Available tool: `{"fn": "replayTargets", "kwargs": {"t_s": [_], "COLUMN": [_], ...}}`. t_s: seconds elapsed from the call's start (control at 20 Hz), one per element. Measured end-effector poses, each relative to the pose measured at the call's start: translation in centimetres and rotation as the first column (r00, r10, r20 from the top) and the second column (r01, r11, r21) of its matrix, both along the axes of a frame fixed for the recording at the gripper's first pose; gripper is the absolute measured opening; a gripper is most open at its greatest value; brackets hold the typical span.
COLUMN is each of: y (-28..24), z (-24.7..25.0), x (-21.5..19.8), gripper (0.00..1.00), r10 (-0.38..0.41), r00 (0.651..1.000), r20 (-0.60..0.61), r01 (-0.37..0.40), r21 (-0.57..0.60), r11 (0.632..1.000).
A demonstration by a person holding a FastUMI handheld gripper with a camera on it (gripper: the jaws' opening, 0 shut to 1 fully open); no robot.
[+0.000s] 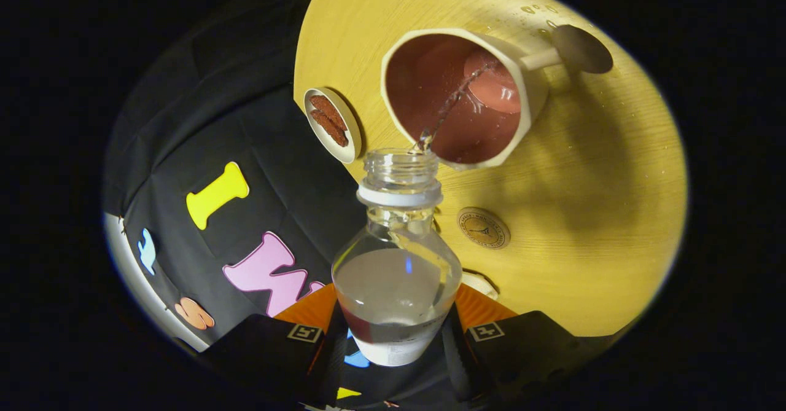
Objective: Take the bottle from table, then pour the juice into the cup, finally place the bottle on the coaster
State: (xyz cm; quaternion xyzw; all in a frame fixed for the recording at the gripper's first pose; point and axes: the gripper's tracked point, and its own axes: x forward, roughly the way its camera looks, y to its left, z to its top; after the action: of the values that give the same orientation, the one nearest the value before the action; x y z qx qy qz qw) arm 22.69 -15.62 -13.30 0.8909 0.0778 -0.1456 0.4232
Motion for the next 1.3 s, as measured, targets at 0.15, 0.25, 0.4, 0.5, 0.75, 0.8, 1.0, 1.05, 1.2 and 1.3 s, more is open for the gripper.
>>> {"fn": "replayTargets", "kwargs": {"t_s": [0.15,0.25,0.4,0.5,0.75,0.8,1.0,1.05,1.2,1.3], "y": [-0.7,-1.1,-1.8,-2.1,-2.7,-2.6,-2.7,-2.7,-2.7,-2.9], "z": [0.5,0.9,1.4,1.4,2.1,2.2,2.2,2.2,2.0,2.0], "x": [0.1,0.2,-0.2,-0.3,-0.2,-0.2,-0.2,-0.1,-0.2,-0.4], "gripper": [0.71,0.71,0.71,0.71,0.71,0.71,0.71,0.71,0.71,0.71], "r10": [-0.039,-0.061,-0.081,-0.083,-0.116,-0.116,-0.145,-0.148,-0.161,-0.173], "r00": [0.999,0.998,0.996,0.996,0.993,0.993,0.989,0.988,0.986,0.984], "r20": [0.008,0.015,0.021,0.016,0.027,0.030,0.033,0.034,0.040,0.041], "r01": [0.038,0.059,0.076,0.079,0.106,0.105,0.129,0.132,0.141,0.152], "r21": [0.073,0.123,0.164,0.179,0.252,0.258,0.291,0.290,0.308,0.316], "r11": [0.997,0.991,0.983,0.981,0.962,0.960,0.948,0.948,0.941,0.936]}}
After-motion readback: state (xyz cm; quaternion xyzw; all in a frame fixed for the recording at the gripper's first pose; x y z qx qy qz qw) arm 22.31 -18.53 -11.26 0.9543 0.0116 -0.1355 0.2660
